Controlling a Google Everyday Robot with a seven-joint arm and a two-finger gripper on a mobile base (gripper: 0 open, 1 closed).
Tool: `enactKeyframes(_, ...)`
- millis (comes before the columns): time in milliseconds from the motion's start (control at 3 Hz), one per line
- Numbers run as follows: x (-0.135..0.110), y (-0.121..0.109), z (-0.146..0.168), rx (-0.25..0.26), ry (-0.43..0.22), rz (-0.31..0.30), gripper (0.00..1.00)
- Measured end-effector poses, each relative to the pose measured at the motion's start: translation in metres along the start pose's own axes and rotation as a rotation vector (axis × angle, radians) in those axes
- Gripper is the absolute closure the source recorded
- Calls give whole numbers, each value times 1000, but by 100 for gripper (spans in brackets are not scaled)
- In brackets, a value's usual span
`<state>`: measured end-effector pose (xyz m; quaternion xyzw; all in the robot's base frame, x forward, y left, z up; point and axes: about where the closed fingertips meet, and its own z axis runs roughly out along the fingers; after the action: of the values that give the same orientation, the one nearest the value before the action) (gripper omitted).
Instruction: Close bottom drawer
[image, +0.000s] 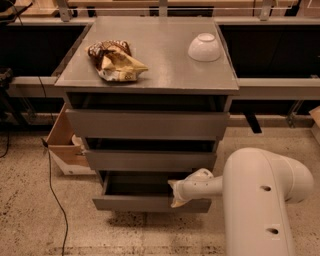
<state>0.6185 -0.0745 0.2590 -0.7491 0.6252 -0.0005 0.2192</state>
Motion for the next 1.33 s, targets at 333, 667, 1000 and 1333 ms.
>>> enactKeyframes(333, -7, -1, -8, -3, 5, -33, 13)
enactKeyframes(667, -1, 18, -9, -37, 20, -28, 36)
enactKeyframes(1000, 12, 44, -11, -68, 30, 10, 59)
enactKeyframes(1333, 13, 47, -12, -71, 31, 14, 83)
